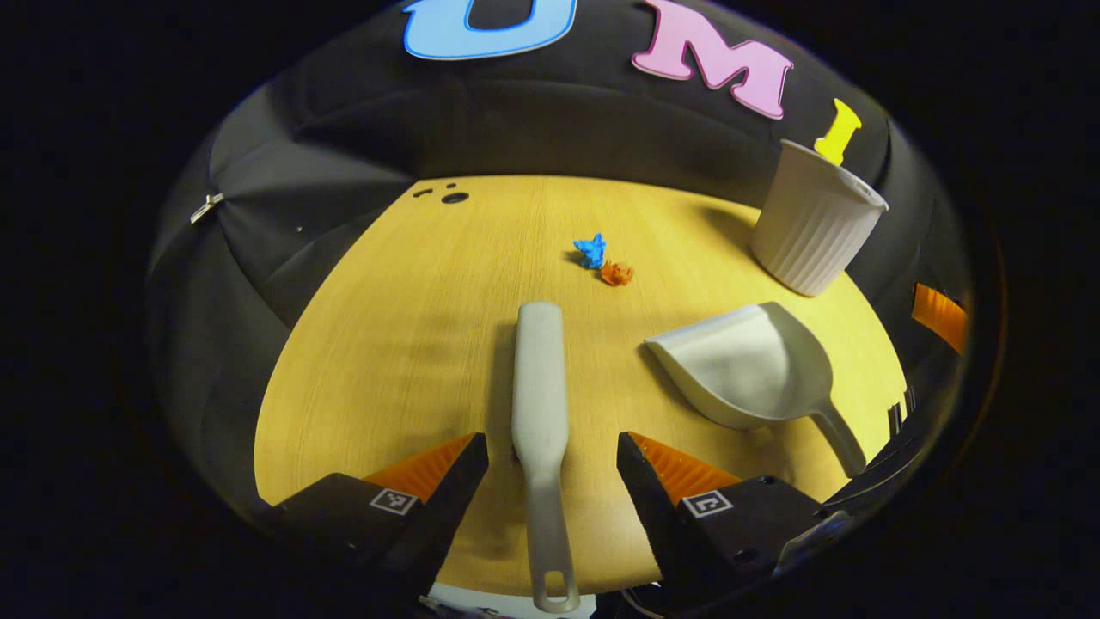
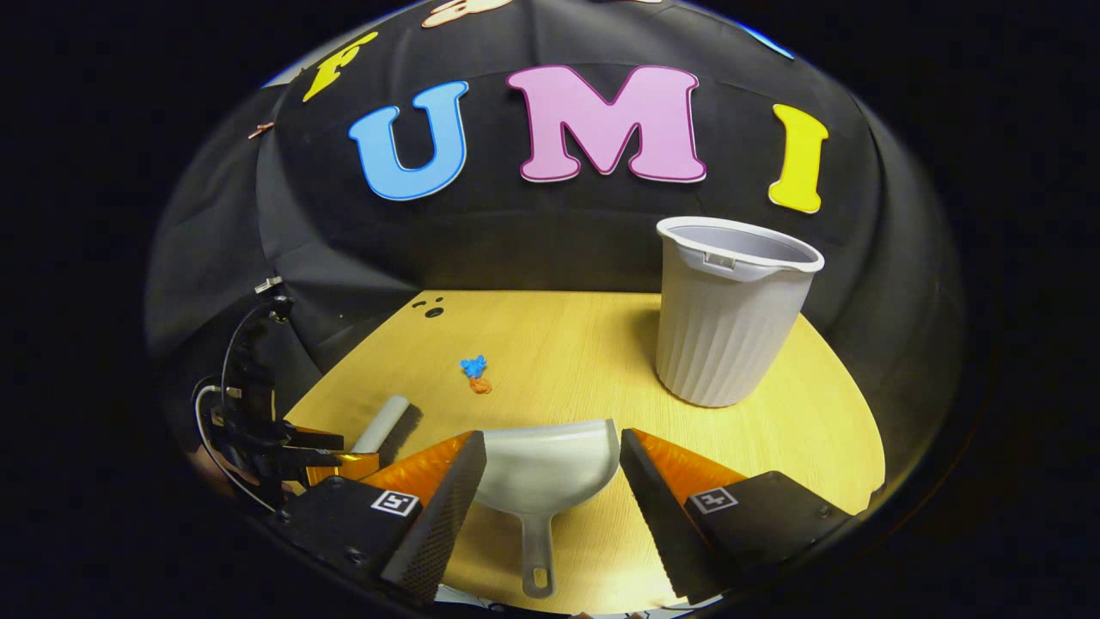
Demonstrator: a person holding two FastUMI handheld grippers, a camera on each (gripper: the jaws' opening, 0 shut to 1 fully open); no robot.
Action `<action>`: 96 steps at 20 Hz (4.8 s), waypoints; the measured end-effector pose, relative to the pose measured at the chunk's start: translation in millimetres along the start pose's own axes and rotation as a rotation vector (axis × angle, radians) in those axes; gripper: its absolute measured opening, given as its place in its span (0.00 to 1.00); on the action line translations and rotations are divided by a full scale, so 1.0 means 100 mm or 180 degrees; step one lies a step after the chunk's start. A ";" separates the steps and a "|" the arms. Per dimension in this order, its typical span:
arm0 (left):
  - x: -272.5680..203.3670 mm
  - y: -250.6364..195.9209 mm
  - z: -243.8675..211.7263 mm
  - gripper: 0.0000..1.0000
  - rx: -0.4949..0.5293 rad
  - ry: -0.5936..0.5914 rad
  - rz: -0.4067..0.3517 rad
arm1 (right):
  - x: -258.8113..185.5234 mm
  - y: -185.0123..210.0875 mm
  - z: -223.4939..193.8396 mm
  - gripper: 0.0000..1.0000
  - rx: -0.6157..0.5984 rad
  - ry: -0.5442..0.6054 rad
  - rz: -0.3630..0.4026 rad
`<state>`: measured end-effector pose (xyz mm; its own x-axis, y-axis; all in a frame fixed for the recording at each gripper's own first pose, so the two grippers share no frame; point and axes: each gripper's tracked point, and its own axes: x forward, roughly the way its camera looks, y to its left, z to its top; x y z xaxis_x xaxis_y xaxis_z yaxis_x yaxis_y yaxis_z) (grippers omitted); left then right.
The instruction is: Pick up the small broom and dustpan from the desktop, sweep the trash into the dustpan with the broom, and then empty the trash into the garbage bin.
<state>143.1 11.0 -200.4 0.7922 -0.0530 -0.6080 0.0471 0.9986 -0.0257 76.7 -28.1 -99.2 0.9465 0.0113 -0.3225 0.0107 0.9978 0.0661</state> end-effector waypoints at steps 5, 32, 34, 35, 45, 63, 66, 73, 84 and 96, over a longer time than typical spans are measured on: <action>0.28 0.07 -0.15 0.96 -0.0118 0.0374 0.0107 | 0.19 -0.02 -0.22 1.00 -0.0040 0.0278 0.0103; 0.46 0.09 -0.15 0.30 0.0054 0.0439 0.0017 | 0.27 -0.02 -0.41 0.99 0.0248 0.0723 0.0114; 0.42 0.07 -0.15 0.27 0.0018 0.0394 -0.0060 | 0.23 0.03 -0.47 0.99 0.0243 0.0761 0.0095; 0.39 0.07 -0.14 0.29 0.0020 0.0351 -0.0082 | 0.22 0.02 -0.53 0.99 0.0231 0.0806 0.0075; -0.11 0.09 -0.01 0.29 -0.0103 -0.0012 -0.0320 | 0.28 0.01 -1.25 0.99 0.0137 0.1500 -0.0010; -0.27 0.38 -0.10 0.29 -0.0189 0.0107 -0.0050 | 0.65 0.10 -1.82 0.60 -0.0265 0.1884 -0.0150; -0.18 0.32 -0.07 0.27 -0.0176 0.0155 -0.0073 | 0.66 0.10 -1.84 0.39 -0.0268 0.1917 -0.0087; 0.14 0.35 0.35 0.29 0.0110 0.0126 0.0045 | 0.63 0.11 -1.83 0.36 -0.0312 0.1998 0.0157; 1.10 0.40 1.12 0.29 0.0929 0.0306 0.0139 | 0.64 -0.11 -1.81 0.35 -0.0591 0.2007 0.0459; 1.75 0.02 1.67 0.30 0.2262 0.0449 -0.0590 | 0.61 -0.15 -1.79 0.35 -0.0595 0.2076 0.0509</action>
<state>383.3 2.1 -173.9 0.6498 -0.1707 -0.7407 0.5920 0.7248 0.3523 76.5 -30.3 -288.8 0.5443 0.1380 -0.8275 -0.2238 0.9745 0.0153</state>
